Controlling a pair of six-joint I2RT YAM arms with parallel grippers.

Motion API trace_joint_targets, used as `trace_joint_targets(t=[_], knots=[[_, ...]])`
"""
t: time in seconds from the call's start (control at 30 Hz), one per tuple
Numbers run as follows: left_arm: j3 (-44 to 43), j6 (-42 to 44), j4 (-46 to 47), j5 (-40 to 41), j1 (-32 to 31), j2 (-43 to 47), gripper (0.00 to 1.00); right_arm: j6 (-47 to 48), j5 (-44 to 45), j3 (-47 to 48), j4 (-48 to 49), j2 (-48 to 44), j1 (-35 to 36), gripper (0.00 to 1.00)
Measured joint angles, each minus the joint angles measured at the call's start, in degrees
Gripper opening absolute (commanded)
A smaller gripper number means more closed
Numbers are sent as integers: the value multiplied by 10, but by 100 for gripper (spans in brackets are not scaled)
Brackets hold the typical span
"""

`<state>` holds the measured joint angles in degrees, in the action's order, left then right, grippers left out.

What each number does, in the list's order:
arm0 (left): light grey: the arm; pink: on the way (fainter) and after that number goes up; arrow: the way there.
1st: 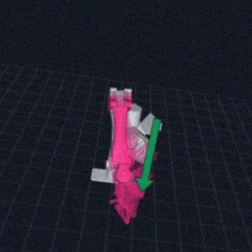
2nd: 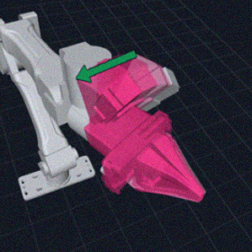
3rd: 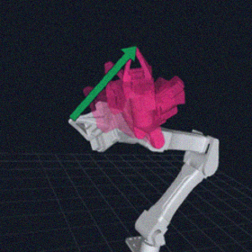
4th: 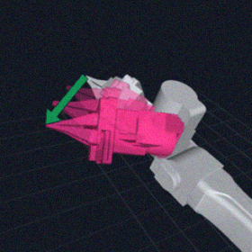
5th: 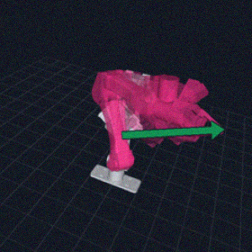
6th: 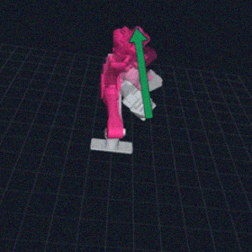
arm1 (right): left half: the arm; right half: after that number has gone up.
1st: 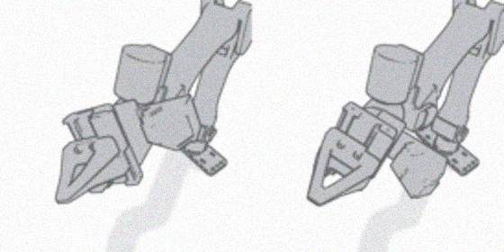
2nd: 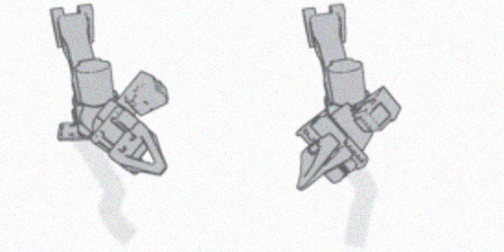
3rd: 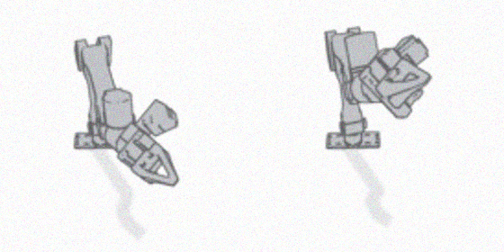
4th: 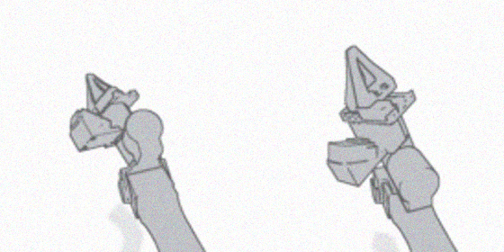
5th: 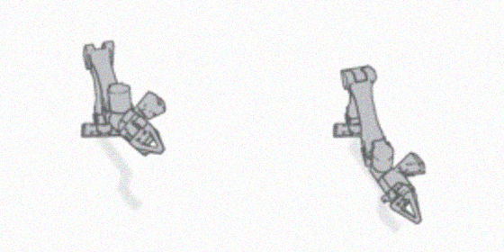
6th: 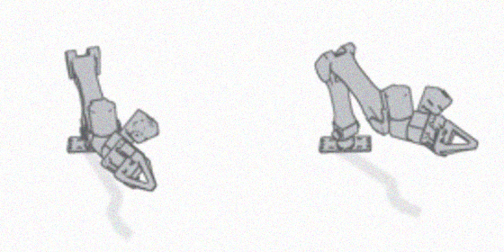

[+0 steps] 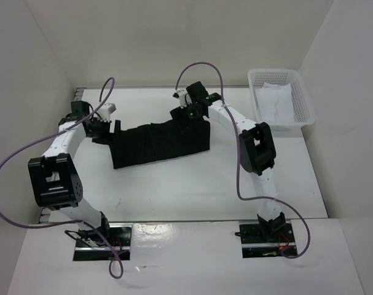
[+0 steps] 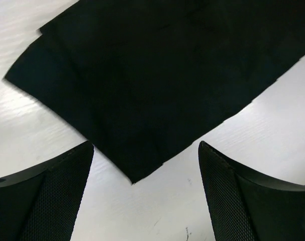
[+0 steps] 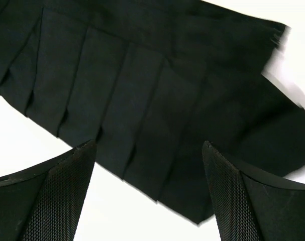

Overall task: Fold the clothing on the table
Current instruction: Fold the skirt

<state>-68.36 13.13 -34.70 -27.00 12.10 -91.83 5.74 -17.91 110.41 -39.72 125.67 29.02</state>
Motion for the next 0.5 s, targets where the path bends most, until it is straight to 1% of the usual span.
trace_joint_targets(t=[0.2, 0.3, 0.47, 0.5], knots=[[-28, 0, 5, -76, -30, -72, 89, -2, -53, 40, 0, 76, 0, 90], [-36, 0, 5, -113, -40, -112, 89, -1, -79, 51, -2, 98, 0, 90], [-41, -2, 9, -134, -55, -156, 89, 1, -111, 87, -5, 120, 0, 90], [-42, -6, 14, -134, -57, -162, 88, 1, -115, 97, -5, 126, 0, 90]])
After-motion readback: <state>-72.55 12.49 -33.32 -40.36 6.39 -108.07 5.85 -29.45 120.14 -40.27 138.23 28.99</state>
